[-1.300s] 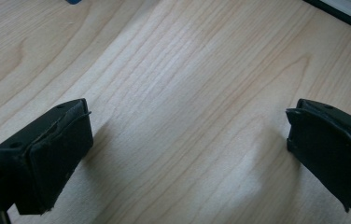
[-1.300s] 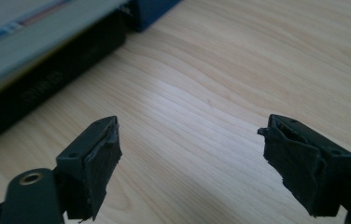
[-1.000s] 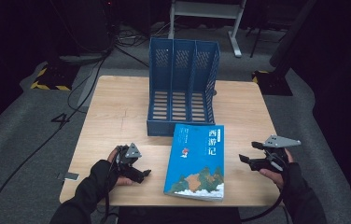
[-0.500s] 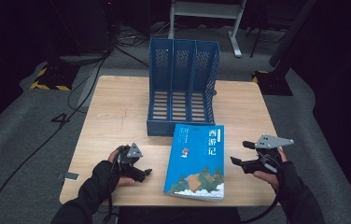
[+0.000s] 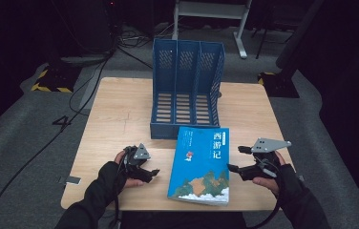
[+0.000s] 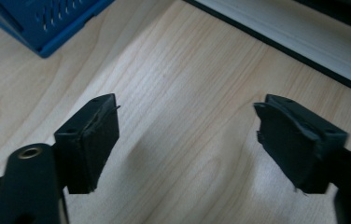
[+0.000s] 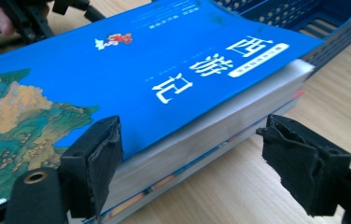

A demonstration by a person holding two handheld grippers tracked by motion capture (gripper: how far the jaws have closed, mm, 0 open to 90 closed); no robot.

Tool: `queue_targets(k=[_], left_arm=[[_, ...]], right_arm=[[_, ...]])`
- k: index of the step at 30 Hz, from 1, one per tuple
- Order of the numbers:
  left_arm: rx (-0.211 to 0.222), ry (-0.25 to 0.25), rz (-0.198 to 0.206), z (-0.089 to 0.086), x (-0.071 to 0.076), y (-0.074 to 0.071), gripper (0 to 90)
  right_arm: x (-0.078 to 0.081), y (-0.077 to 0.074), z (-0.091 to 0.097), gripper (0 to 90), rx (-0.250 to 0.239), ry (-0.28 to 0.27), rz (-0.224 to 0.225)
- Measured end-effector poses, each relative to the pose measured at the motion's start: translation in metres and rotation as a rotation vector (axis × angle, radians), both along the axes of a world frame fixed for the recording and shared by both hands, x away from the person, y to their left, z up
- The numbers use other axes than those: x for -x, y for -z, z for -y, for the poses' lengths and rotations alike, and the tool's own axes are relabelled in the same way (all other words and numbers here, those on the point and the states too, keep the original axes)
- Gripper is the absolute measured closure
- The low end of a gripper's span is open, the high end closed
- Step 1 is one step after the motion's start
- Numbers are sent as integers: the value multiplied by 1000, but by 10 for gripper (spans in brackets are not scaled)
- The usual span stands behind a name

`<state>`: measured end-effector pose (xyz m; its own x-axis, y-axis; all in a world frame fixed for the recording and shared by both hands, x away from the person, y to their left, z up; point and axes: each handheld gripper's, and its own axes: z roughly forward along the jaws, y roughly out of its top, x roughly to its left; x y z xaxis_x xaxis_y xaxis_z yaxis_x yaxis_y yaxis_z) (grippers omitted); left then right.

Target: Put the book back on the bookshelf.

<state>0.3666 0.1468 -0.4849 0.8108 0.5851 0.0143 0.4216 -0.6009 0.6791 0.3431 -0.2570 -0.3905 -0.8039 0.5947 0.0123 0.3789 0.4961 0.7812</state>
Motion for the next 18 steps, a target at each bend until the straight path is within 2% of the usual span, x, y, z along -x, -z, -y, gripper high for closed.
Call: queue_targets(k=[1,4,6,11,15,18], left_arm=[[-15,-1,10,2,-1,-2,229],[-6,0,16,4,-2,-4,233],[-10,1,26,9,-3,-8,236],[-3,12,46,18,-7,-12,238],[11,10,65,24,-11,-16,241],[24,9,73,30,-14,-19,248]], right_arm=[[0,1,-2,207,2,-4,-4],[1,-1,-3,209,22,-6,-2],[1,-4,-2,207,1,-5,-8],[1,5,-11,188,51,-33,-43],[-2,11,-14,160,34,-41,-77],[-7,15,-13,152,13,-62,-122]])
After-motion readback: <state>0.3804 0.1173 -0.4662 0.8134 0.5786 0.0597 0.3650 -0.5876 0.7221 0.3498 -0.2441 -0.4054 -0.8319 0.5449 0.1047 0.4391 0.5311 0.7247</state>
